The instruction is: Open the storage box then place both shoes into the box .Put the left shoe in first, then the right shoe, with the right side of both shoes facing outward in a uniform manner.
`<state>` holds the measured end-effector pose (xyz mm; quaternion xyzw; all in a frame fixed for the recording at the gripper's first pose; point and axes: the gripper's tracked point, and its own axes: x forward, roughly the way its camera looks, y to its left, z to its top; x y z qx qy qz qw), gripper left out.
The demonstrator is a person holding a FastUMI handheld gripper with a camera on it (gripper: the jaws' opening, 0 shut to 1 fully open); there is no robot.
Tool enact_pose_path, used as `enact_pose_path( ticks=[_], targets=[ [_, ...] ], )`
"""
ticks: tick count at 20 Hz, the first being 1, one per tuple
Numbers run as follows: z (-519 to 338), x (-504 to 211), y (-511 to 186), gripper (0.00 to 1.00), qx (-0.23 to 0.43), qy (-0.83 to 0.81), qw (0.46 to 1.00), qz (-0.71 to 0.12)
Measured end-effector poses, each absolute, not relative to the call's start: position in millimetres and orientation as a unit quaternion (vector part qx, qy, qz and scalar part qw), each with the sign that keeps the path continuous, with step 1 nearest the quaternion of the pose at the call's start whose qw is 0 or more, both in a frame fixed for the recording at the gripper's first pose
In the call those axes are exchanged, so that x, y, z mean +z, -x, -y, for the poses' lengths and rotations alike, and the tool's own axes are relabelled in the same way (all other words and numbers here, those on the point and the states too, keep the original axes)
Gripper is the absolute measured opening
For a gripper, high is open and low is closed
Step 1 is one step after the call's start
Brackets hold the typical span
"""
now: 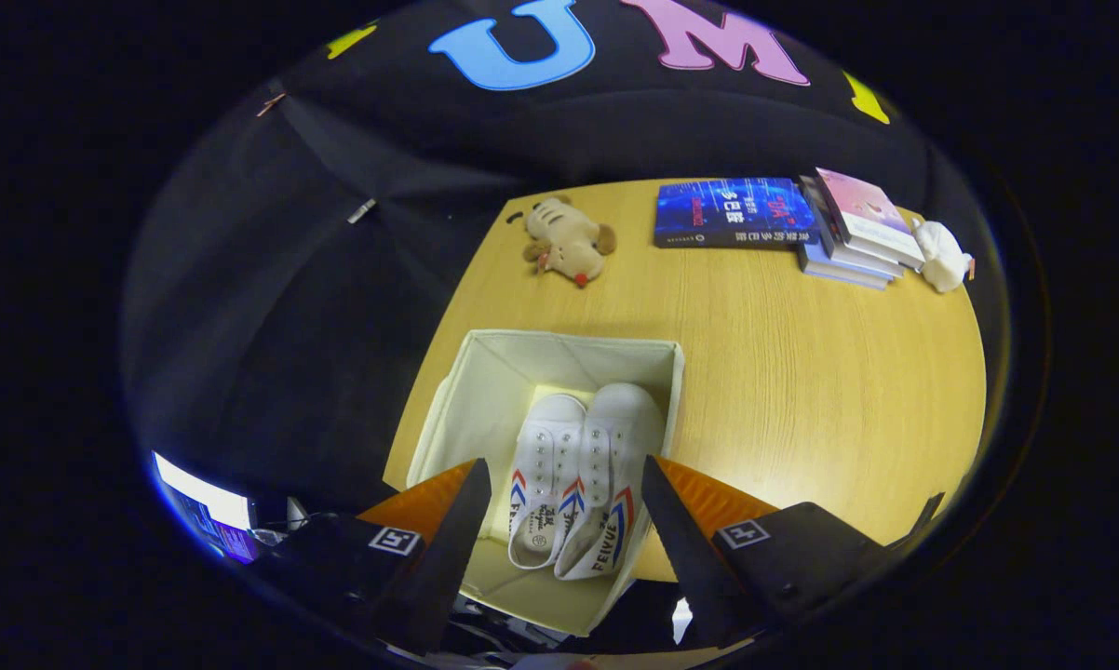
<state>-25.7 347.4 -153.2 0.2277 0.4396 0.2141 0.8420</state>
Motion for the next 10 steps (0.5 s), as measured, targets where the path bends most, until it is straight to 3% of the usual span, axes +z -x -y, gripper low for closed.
enact_pose_path(
  ticks=[10],
  targets=[
    [-198,-57,-40,0.99,0.131,-0.202,0.952,-0.192]
  ],
)
